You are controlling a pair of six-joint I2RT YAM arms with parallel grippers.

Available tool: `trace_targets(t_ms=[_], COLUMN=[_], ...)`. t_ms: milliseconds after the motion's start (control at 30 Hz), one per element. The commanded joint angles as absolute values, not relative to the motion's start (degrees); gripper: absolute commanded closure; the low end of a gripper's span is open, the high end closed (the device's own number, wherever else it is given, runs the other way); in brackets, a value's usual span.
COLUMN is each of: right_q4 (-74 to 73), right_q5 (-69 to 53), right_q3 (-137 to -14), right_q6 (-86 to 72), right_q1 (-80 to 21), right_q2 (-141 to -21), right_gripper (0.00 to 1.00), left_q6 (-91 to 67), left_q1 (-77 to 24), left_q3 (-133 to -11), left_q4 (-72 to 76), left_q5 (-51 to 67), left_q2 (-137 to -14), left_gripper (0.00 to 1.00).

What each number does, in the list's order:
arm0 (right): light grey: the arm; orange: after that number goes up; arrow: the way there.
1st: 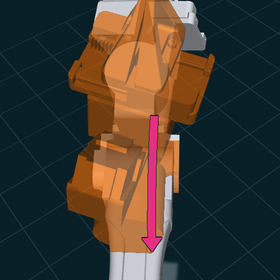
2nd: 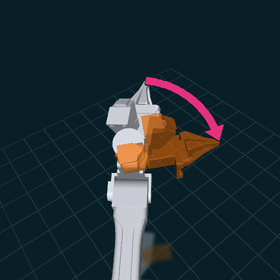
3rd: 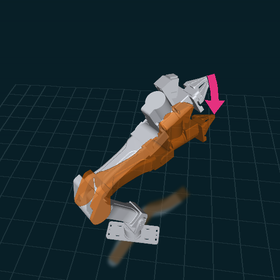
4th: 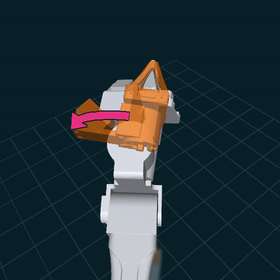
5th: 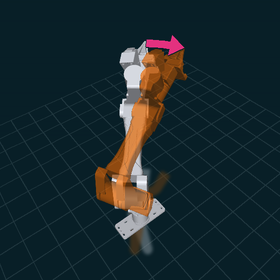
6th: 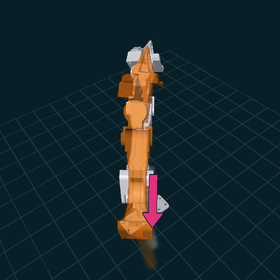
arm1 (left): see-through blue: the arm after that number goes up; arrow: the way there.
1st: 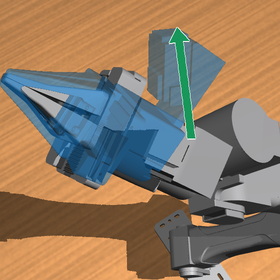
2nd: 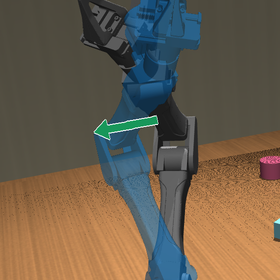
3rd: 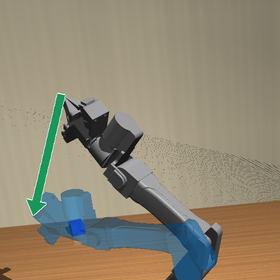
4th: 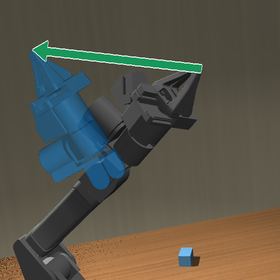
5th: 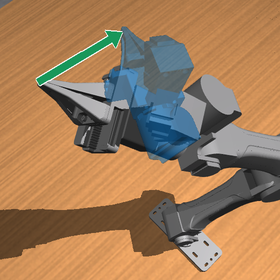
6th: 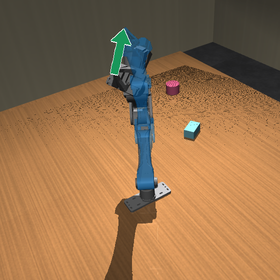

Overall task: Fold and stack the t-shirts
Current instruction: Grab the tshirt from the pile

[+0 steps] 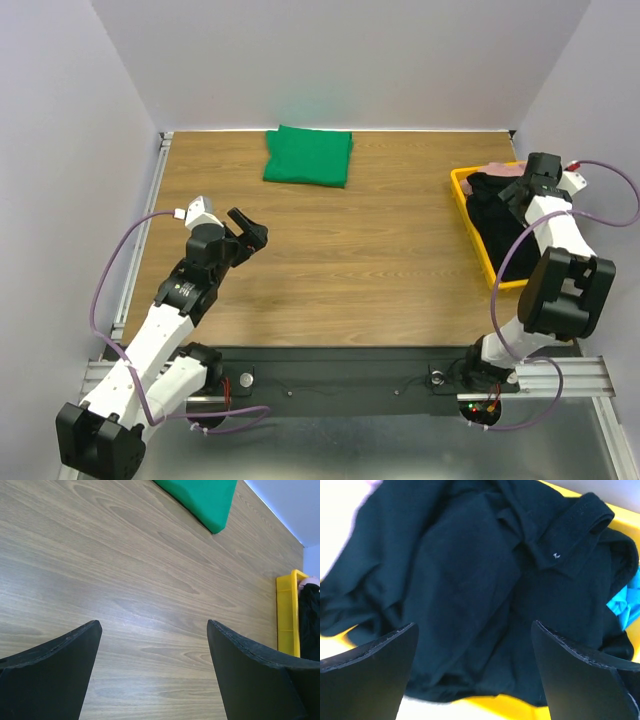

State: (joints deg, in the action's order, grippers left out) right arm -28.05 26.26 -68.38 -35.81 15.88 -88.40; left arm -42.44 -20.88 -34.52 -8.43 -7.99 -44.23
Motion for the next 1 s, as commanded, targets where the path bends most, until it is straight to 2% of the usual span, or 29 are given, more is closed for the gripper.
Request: trace_targets(t_ms=[0, 100, 133, 167, 200, 233, 333, 367, 433, 700, 833, 967], right_q4=[-27.33, -26.90, -26.72, -26.46, -26.37, -26.19, -26.19, -26.19, -26.28, -26.37, -26.63, -26.89], right_q5=[23.12, 22.59, 22.41, 22.50, 22.59, 22.50, 22.41, 21.89, 21.36, 17.15, 9.07, -6.74], right_q3=[-71.28, -71.28, -71.19, -71.19, -71.19, -71.28, -71.89, -72.42, -73.29, -80.76, -87.44, -96.31], right_q6=[-36.12, -36.74, -36.83, -36.91, -36.83, -36.57, -34.98, -34.11, -33.14, -26.64, -25.58, -25.05], right_q1=[18.62, 19.77, 20.04, 20.30, 20.39, 20.39, 20.48, 20.48, 20.48, 20.48, 20.39, 20.30], right_q2=[-91.83, -93.69, -94.39, -94.57, -94.48, -94.22, -92.73, -89.94, -87.48, -76.75, -73.84, -74.79], right_gripper=[0.01, 0.11, 0.19, 0.41, 0.53, 0.70, 0.84, 0.97, 0.99, 0.99, 1.00, 0.99], left_q6=[-42.36, -42.89, -42.89, -42.80, -42.80, -42.72, -42.37, -42.10, -41.92, -42.63, -42.98, -43.15], left_q1=[-20.83, -20.83, -20.83, -20.83, -20.83, -20.83, -20.83, -20.83, -20.83, -20.83, -20.83, -20.83], left_q3=[-34.36, -34.54, -34.54, -34.54, -34.54, -34.54, -34.89, -35.24, -35.24, -35.33, -35.16, -36.03], left_q4=[-6.06, -7.03, -7.12, -7.12, -7.03, -7.12, -7.38, -7.47, -7.56, -8.35, -8.17, -9.14], left_q5=[-8.69, -10.10, -10.11, -10.02, -10.11, -9.93, -9.58, -9.41, -9.23, -9.84, -10.11, -10.37], left_q2=[-43.24, -42.89, -42.89, -42.80, -42.98, -42.98, -43.42, -43.50, -43.59, -43.77, -43.77, -43.77], left_gripper=[0.01, 0.01, 0.01, 0.01, 0.01, 0.01, 0.01, 0.01, 0.01, 0.01, 0.01, 0.01])
